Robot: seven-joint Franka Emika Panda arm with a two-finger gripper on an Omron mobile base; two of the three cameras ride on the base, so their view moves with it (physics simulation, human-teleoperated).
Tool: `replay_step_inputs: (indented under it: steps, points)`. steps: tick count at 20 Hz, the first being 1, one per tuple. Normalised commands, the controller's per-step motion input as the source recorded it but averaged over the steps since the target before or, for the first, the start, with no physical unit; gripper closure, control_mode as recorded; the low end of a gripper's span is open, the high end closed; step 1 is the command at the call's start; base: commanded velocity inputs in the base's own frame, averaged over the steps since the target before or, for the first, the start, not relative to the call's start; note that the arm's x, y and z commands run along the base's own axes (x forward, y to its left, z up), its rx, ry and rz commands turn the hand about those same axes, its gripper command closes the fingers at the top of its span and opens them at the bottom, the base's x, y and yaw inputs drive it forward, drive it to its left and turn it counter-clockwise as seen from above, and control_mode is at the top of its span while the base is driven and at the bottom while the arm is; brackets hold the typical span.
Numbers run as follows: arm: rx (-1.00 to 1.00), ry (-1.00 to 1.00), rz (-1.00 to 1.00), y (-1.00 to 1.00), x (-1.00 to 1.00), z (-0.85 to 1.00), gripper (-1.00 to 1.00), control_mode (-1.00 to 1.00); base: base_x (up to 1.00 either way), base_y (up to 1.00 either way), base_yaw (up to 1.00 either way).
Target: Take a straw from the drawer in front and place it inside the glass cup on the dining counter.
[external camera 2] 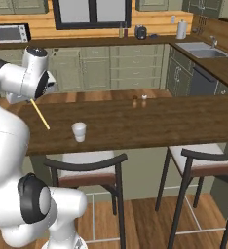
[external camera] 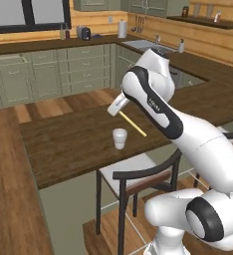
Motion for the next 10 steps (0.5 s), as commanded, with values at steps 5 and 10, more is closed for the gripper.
replay_step_inputs:
  steps: [5,10]
  points:
    - [0.00,0.00,0.00,0.00,0.00,0.00,1.00,1.00,0.60,-0.68,-0.12]
    - [0.00,0.00,0.00,0.00,0.00,0.00,1.00,1.00,0.95,-0.25,-0.03]
